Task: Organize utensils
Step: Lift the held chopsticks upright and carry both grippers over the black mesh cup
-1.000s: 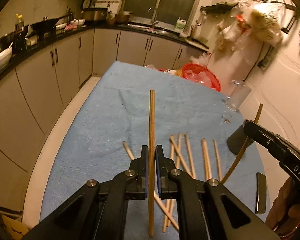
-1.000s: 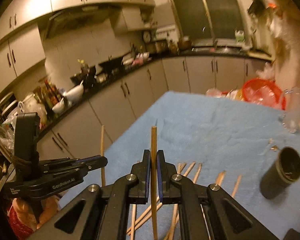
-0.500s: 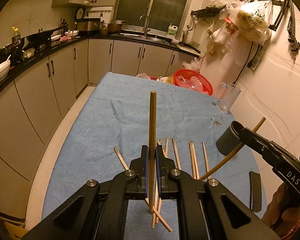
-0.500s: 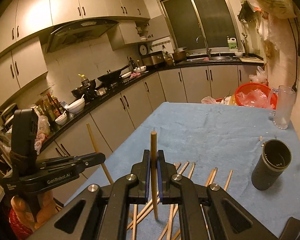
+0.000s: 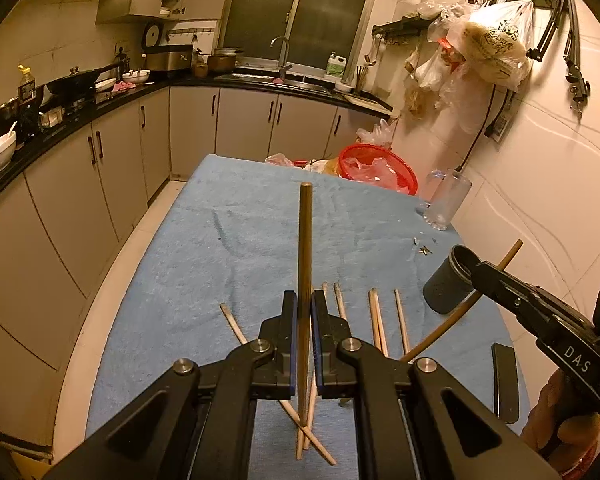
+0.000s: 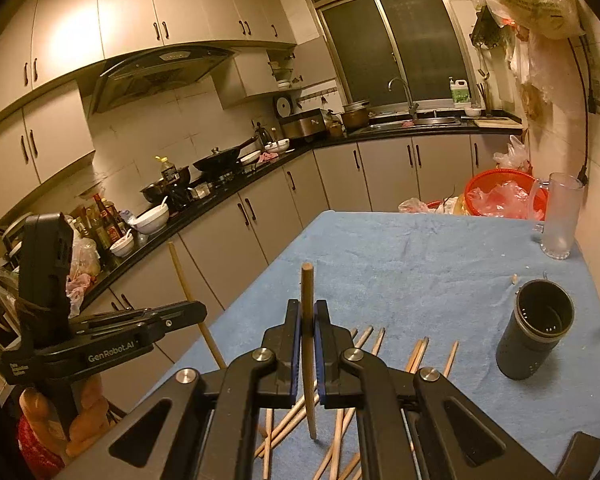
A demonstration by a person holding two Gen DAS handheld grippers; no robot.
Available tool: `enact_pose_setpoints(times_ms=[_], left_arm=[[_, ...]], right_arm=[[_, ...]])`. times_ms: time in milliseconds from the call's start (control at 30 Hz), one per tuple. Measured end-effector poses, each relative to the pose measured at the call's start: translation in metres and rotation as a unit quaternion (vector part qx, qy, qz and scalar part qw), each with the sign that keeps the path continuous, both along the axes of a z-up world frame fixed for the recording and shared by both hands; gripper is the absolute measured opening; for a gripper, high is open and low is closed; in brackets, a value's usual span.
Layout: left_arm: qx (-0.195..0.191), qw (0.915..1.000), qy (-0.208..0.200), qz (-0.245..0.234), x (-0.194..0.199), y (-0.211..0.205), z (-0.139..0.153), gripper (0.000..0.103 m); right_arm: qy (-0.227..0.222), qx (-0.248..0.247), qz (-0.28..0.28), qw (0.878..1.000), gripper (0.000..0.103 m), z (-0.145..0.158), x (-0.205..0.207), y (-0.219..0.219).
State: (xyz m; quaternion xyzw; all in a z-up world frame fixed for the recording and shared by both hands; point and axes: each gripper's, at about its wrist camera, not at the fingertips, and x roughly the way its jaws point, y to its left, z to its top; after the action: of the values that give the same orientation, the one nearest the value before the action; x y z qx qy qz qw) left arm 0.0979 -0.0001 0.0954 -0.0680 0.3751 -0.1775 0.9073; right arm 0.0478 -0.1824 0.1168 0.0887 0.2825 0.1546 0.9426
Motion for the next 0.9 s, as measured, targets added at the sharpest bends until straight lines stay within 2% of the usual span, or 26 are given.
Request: enact_pose_setpoints(times_ms=[433,900], left_arm=[[0.0,0.9994,-0.009,-0.034,0.004,-0.024,0.018,0.007],[-0.014,0.9944,-0.029,-0.101,0.031,-0.1,0.067,0.007]], right_arm=[[-0.013,-0.006,-0.025,1.0,0.006,0.014,-0.007,-0.028],[-0.048,0.003,-0.113,0.992,0.006,0.074,-0.007,-0.128]])
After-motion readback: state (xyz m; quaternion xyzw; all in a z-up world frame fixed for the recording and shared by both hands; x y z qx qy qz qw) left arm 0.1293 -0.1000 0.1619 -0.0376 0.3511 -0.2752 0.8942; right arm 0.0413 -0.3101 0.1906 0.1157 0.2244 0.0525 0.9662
